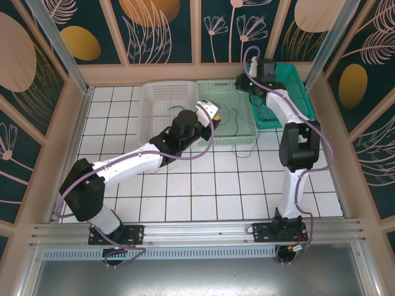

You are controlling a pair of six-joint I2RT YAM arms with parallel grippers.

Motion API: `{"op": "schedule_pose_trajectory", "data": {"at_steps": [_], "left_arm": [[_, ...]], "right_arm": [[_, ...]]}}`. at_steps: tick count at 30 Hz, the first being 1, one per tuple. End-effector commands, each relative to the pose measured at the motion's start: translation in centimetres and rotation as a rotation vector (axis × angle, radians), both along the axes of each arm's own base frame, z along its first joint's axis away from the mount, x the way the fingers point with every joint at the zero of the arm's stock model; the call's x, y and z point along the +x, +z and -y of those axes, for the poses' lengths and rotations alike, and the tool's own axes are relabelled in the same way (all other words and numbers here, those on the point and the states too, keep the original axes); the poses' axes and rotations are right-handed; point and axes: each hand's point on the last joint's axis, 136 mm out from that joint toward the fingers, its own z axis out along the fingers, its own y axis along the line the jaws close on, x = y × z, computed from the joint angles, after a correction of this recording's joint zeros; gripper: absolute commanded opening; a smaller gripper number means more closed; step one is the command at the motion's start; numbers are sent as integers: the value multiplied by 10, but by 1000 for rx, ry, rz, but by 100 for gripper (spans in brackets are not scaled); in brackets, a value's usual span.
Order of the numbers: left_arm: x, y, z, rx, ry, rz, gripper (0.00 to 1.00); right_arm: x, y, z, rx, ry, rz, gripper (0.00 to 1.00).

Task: Untangle the cables

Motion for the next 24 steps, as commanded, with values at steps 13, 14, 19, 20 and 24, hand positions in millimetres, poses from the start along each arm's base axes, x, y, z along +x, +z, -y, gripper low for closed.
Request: {"op": "schedule_pose_trajectory", "data": {"at_steps": [13, 14, 19, 20, 24], "left_arm": [[-6, -13, -13, -38, 38, -45, 38], [-6, -15, -12, -34, 35, -48, 38], [-7, -22, -12, -32, 34, -67, 38], [-7, -24, -12, -31, 35, -70, 38], [-9, -28, -15, -33, 37, -80, 38]], "right_arm": [[6, -16, -43, -27, 211, -46, 90], [3, -10, -43, -50, 210, -38, 94], [-25, 25, -30, -101, 177, 16, 99], [-35, 31, -25, -105, 159, 37, 99], [-86, 44, -1, -113, 69, 89, 94]]}}
